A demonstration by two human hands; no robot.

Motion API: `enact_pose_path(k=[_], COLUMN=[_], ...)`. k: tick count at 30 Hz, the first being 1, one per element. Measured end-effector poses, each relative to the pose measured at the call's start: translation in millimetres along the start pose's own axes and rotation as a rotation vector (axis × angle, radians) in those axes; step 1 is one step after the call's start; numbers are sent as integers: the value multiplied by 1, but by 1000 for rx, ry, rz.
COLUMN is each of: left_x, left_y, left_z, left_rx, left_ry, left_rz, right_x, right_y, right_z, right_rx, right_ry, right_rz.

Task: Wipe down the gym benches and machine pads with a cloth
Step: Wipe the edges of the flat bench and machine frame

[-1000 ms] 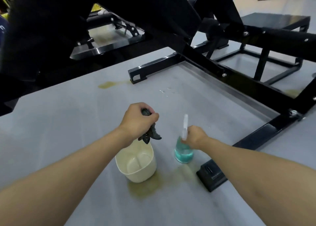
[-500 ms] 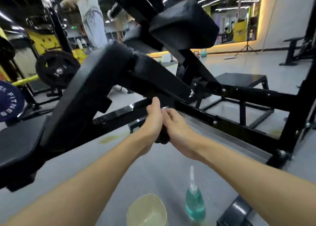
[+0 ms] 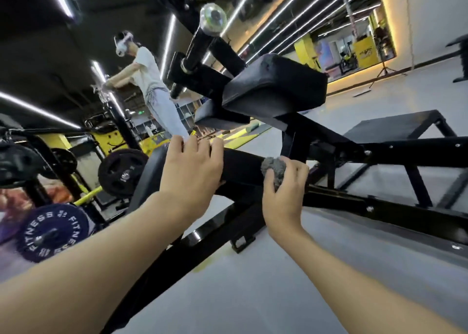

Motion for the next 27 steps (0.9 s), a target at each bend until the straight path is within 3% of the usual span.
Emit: enact_pose_path(k=[4,9,17,23,25,27], left_x=[5,5,3,0,0,-1], left_y=[3,4,5,3,4,4], left_z=[1,-1,1,3,1,2], left_rx=[2,-22,-30,-52,-45,-47], left_ry=[-27,-42,-40,-2,16,12], left_rz=[-82,-87,-120,-107,-108,-113], right_x=[4,-21,-30,2,-6,-19], right_y=[-10,-22,-11,4,-5,-17], right_z=[-27,-82,-104,-24,-38,-67], right_rx=[-41,300,520,122,108,215], right_ry=[132,107,120,-17,16,56], right_rz=[-113,-240,-251,-224,-213,-225])
Point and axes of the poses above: each hand's wrist, its own y-axis away from the middle knuckle, its own x-axis out of the palm, z = x × y, the point moved 10 cm from there along -y, towards the middle knuckle, and after that the axes turned 4 degrees about -x, right-handed, at the moved point
